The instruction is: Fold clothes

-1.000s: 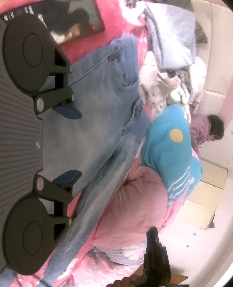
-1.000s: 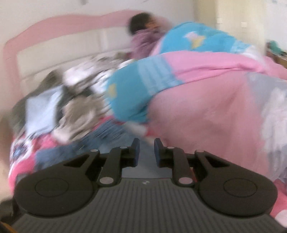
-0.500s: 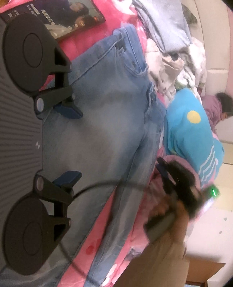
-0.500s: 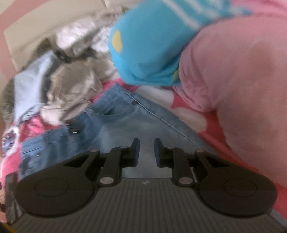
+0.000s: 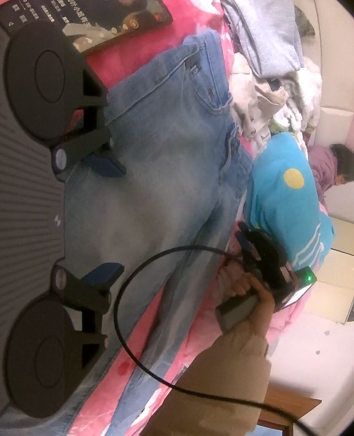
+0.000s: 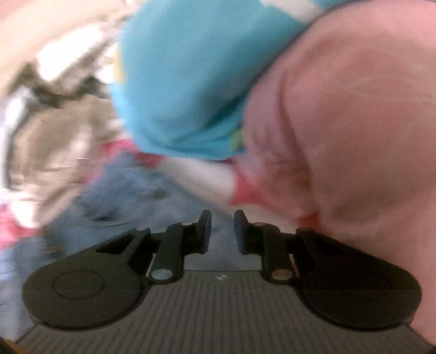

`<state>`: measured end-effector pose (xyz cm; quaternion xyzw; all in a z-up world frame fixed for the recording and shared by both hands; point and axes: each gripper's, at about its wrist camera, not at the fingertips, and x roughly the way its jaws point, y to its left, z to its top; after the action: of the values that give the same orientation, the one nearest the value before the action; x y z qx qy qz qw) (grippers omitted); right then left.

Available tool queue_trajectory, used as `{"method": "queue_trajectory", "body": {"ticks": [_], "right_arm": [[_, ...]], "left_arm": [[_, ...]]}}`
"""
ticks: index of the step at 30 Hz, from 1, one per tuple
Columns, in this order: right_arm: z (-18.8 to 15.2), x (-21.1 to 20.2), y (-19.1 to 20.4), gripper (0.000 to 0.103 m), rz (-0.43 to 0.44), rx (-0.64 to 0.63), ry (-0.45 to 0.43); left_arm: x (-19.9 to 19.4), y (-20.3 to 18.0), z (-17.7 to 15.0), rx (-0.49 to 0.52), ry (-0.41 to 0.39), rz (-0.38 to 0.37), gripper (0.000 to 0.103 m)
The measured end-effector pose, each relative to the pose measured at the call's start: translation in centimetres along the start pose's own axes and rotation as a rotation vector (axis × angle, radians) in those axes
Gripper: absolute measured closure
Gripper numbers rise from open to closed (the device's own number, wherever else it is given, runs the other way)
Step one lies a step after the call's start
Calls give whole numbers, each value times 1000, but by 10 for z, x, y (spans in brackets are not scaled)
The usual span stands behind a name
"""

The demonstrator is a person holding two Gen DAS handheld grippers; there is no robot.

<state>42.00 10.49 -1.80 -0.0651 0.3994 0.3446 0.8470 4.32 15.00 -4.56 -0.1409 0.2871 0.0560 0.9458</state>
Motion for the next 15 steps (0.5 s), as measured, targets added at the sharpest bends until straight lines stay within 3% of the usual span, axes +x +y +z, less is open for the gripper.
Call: {"method": "queue_trajectory", "body": {"ticks": [2, 4, 6, 8, 9, 15], "right_arm": [[-7, -1, 5, 85, 78, 10, 46], [-14, 9, 6, 84, 54, 29, 89], [-17, 18, 2, 84, -40, 56, 90], [-17, 6, 3, 83, -108, 61, 29], [-17, -8, 4, 83, -101, 52, -10], [-40, -111, 42, 80, 37, -94, -176]], "left_arm": [[0, -1, 0, 0, -2, 3, 32], [0, -1, 1, -1, -4, 6, 32], [-2, -2, 1, -2, -9, 12, 32], [-7, -3, 2, 0, -22, 25, 32], [-10, -3, 3, 3, -30, 33, 32], [-35, -1, 13, -9, -68, 47, 32]]}}
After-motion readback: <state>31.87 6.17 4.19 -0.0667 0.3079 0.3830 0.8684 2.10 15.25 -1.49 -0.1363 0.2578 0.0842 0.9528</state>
